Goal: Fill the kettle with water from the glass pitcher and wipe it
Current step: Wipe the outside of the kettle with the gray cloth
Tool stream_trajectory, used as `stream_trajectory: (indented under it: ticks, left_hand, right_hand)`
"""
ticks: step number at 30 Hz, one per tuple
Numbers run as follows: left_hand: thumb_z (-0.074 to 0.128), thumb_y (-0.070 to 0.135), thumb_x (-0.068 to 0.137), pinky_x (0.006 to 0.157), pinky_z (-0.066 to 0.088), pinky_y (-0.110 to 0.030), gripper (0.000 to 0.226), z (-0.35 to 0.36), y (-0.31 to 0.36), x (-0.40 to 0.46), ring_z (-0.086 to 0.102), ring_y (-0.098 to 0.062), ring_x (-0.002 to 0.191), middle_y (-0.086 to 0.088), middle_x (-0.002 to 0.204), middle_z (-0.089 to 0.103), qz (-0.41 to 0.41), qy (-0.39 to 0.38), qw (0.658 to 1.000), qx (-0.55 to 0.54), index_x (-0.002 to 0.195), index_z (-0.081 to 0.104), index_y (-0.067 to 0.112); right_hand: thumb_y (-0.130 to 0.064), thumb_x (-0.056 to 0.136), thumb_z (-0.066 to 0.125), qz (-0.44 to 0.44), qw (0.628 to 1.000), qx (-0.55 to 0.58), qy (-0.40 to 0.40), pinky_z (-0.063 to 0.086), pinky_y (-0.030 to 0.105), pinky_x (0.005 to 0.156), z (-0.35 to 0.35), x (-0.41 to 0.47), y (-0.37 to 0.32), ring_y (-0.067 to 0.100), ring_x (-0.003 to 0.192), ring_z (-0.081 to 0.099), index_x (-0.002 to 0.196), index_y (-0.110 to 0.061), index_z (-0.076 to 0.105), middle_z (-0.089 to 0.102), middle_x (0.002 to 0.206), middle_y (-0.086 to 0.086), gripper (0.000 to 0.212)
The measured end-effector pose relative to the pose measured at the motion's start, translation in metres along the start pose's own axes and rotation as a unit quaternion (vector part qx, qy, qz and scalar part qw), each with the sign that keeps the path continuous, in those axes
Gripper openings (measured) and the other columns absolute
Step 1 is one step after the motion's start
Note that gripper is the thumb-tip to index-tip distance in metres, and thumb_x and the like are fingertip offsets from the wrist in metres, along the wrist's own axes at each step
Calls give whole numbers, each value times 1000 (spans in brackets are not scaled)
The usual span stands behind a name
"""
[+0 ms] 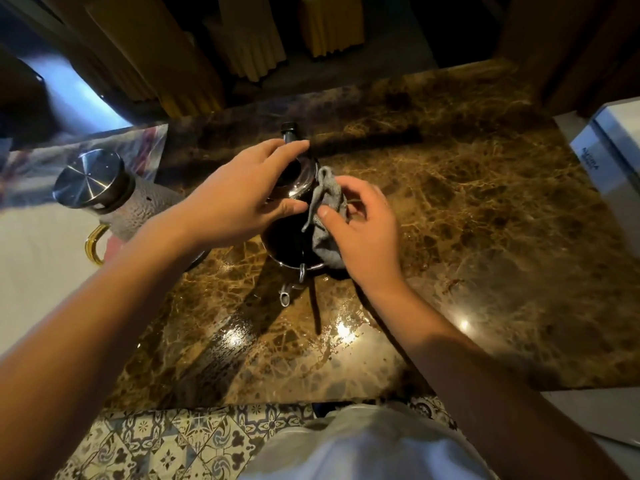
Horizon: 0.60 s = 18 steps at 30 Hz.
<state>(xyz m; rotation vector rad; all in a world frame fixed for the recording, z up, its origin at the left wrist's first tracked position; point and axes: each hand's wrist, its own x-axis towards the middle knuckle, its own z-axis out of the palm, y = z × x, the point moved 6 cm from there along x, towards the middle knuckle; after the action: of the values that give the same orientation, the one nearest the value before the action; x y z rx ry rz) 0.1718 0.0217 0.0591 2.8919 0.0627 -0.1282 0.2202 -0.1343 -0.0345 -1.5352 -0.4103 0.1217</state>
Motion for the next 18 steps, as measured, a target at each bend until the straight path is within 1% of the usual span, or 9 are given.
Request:
stream_trajectory:
  ticks: [2, 4, 5, 7, 10, 12, 14, 16, 18]
  left_hand:
    - [65, 45, 93, 115, 35, -37, 81, 1, 0, 1, 34, -25, 149, -6, 165, 30, -3, -2, 1000, 2, 162, 24, 28]
    - [64, 46, 94, 113, 34, -33, 79, 1, -2, 0, 34, -25, 148, -6, 164, 30, -3, -1, 1000, -5, 161, 26, 28]
    - [64, 46, 94, 111, 32, -30, 79, 2, -1, 0, 34, -25, 148, -6, 164, 30, -2, 0, 1000, -9, 161, 26, 28]
    - [64, 45, 94, 109, 30, -28, 80, 3, -2, 0, 34, -25, 148, -5, 165, 29, -1, 2, 1000, -11, 161, 25, 28]
    - [65, 45, 95, 109, 29, -28, 81, 3, -4, 0, 33, -25, 149, -5, 166, 28, -4, 0, 1000, -8, 162, 23, 28]
    - [64, 45, 95, 110, 28, -29, 82, 4, -4, 0, 31, -25, 149, -5, 166, 27, -4, 1, 1000, -3, 162, 21, 28]
    - [64, 45, 95, 111, 28, -30, 83, 5, -4, 0, 31, -26, 150, -6, 166, 27, -3, 1, 1000, 0, 163, 20, 28]
    - [64, 45, 95, 111, 28, -31, 83, 5, -4, 0, 30, -26, 150, -6, 166, 27, -2, 1, 1000, -2, 163, 20, 28]
    - [63, 46, 95, 111, 28, -31, 82, 5, -4, -1, 30, -27, 149, -7, 165, 28, -1, 0, 1000, 0, 163, 20, 29]
  right_hand:
    - [-20, 93, 76, 6, 998, -53, 26, 59, 36, 93, 1, -13, 19, 12, 110, 67, 121, -18, 68, 64, 118, -5, 30]
    - [-26, 95, 74, 39, 996, -71, 42, 59, 46, 87, -2, -25, 39, 20, 104, 68, 118, -19, 65, 67, 114, -2, 26]
    - [-28, 97, 73, 58, 994, -74, 47, 59, 47, 81, -4, -30, 46, 23, 99, 68, 117, -20, 64, 68, 110, 0, 24]
    - [-29, 99, 70, 89, 991, -89, 51, 57, 45, 75, -8, -33, 58, 24, 90, 67, 119, -21, 63, 68, 103, 1, 23]
    - [-20, 100, 66, 143, 984, -101, 37, 62, 46, 76, -15, -32, 74, 21, 87, 71, 123, -27, 59, 69, 104, -1, 25]
    - [-13, 100, 66, 184, 979, -80, 23, 65, 39, 64, -17, -30, 81, 17, 79, 74, 123, -30, 57, 68, 107, 5, 30]
    - [-9, 99, 68, 211, 976, -54, 27, 63, 30, 57, -21, -24, 83, 20, 77, 75, 118, -26, 58, 68, 106, 12, 28]
    - [-8, 99, 68, 215, 976, -24, 40, 61, 26, 55, -24, -13, 77, 25, 80, 76, 112, -22, 60, 71, 103, 13, 21]
    - [-13, 98, 70, 185, 982, -9, 46, 60, 25, 57, -22, 0, 62, 20, 84, 77, 110, -22, 66, 75, 100, 6, 15]
